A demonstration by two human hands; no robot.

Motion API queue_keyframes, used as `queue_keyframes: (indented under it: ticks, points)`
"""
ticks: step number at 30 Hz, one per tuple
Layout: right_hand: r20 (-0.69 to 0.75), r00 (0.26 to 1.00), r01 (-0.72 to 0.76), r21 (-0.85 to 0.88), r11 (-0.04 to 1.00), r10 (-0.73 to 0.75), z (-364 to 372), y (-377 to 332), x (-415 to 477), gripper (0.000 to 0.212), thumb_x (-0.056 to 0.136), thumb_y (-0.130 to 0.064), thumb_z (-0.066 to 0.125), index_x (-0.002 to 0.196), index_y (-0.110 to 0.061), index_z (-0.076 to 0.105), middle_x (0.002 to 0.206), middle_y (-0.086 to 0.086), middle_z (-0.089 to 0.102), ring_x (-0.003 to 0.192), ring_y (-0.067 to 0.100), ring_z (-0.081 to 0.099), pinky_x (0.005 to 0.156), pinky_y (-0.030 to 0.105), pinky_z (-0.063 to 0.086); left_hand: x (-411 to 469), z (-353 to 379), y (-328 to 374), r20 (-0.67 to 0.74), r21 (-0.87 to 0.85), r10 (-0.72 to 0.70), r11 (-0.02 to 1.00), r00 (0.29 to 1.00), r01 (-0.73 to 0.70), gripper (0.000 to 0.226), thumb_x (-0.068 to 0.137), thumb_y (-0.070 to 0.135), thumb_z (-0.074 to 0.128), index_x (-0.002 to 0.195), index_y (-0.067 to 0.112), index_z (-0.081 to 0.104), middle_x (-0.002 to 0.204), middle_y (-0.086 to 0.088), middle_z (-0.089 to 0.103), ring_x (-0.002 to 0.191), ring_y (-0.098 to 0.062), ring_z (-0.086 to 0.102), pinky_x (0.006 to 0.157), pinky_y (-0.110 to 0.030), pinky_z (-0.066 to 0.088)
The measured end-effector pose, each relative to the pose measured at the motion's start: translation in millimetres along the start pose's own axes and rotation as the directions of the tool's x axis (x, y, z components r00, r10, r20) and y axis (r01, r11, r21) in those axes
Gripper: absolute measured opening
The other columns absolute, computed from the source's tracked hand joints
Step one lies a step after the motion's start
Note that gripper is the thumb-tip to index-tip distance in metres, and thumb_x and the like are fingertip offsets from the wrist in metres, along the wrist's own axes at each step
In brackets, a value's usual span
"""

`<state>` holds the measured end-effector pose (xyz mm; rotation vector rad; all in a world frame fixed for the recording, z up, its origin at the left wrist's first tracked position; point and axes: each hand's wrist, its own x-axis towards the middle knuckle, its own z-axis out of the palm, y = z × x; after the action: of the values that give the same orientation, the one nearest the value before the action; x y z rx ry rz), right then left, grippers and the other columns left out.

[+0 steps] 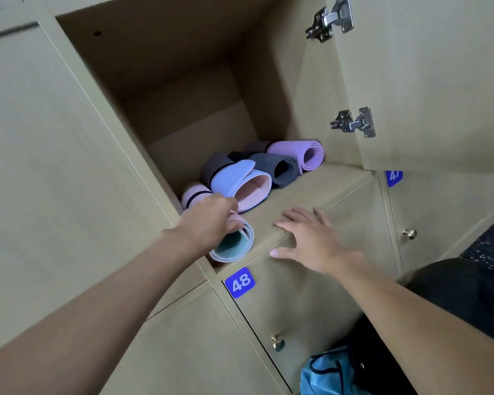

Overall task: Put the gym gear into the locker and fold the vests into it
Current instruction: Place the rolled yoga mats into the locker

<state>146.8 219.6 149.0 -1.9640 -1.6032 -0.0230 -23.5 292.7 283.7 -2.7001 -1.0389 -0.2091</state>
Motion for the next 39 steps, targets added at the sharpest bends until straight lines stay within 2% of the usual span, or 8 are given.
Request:
queue_keyframes:
  ticks: [7,13,17,23,25,29,33,39]
  points:
    - [-0.14,0.989,-0.045,-0.009,0.999,0.043,8,0,9,0.065,0.083,-0.07,0.055,0.138,-0.036,0.05,0.153,-0.011,0.038,0.146,0.008,0.02,0.122,0.037,-0.003,25,-14,-9,0.101,0.029,-0.06,0.998,0.993,0.057,0.041,0.081,0.046,0.077,0.093,0.01,0.062,0.101,-0.01,0.062,0.093,-0.026,0.055,0.077,-0.035,0.044]
    - [-0.162,0.986,-0.034,-0.006,0.999,0.032,10,2,9,0.062,0.082,-0.071,0.055,0.134,-0.036,0.053,0.148,-0.013,0.042,0.143,0.007,0.025,0.121,0.036,-0.002,24,32,6,-0.077,-0.345,-0.362,0.884,0.929,0.316,0.038,0.091,0.031,0.069,0.115,0.004,0.056,0.122,-0.016,0.05,0.106,-0.033,0.054,0.089,-0.037,0.046]
    - [-0.174,0.984,-0.027,0.095,0.995,0.043,6,-3,16,0.055,0.084,-0.064,0.06,0.13,-0.034,0.058,0.139,-0.01,0.053,0.135,0.01,0.038,0.119,0.034,0.007,10,48,15,-0.226,-0.567,-0.472,0.775,0.852,0.279,0.048,0.09,0.026,0.07,0.131,0.009,0.051,0.133,-0.01,0.044,0.109,-0.026,0.053,0.091,-0.025,0.036]
    - [-0.157,0.984,-0.005,0.475,0.88,0.09,-1,-11,29,0.043,0.089,-0.04,0.069,0.13,-0.03,0.062,0.113,-0.004,0.07,0.107,0.016,0.064,0.097,0.037,0.048,-39,76,32,-0.295,-0.647,-0.368,0.756,0.882,0.098,0.068,0.086,0.025,0.075,0.143,0.018,0.04,0.154,-0.005,0.028,0.145,-0.017,0.023,0.116,-0.03,0.026]
    - [-0.119,0.991,0.007,0.526,0.851,0.065,-4,-13,33,0.042,0.088,-0.037,0.071,0.129,-0.031,0.062,0.107,-0.004,0.07,0.098,0.014,0.066,0.094,0.037,0.05,-49,81,33,-0.34,-0.638,-0.323,0.769,0.883,0.036,0.061,0.083,0.026,0.077,0.134,0.021,0.045,0.148,-0.004,0.031,0.14,-0.018,0.03,0.114,-0.032,0.032]
    - [-0.055,0.998,0.061,0.531,0.845,-0.038,-13,-28,37,0.048,0.086,-0.035,0.074,0.132,-0.029,0.06,0.111,-0.001,0.065,0.097,0.014,0.065,0.096,0.035,0.05,-71,83,24,-0.285,-0.66,-0.311,0.749,0.907,0.049,0.046,0.087,0.023,0.074,0.125,0.023,0.047,0.126,0.007,0.041,0.114,-0.009,0.047,0.087,-0.012,0.04]
    - [0.004,0.989,0.13,0.463,0.877,-0.149,-17,-46,53,0.045,0.086,-0.033,0.075,0.129,-0.024,0.064,0.106,-0.01,0.062,0.086,-0.003,0.057,0.098,0.031,0.047,-78,93,20,-0.171,-0.59,-0.319,0.791,0.932,0.162,0.048,0.089,0.039,0.069,0.132,0.022,0.055,0.127,0.007,0.057,0.119,-0.015,0.054,0.096,-0.031,0.046]
    - [-0.08,0.993,0.11,0.393,0.913,-0.085,-5,-58,79,0.028,0.088,-0.031,0.072,0.114,-0.021,0.073,0.098,-0.001,0.072,0.083,0.013,0.062,0.085,0.037,0.053,-88,112,14,-0.186,-0.582,-0.373,0.787,0.909,0.204,0.049,0.09,0.05,0.064,0.135,0.032,0.056,0.142,0.02,0.051,0.123,-0.009,0.054,0.096,-0.029,0.047]
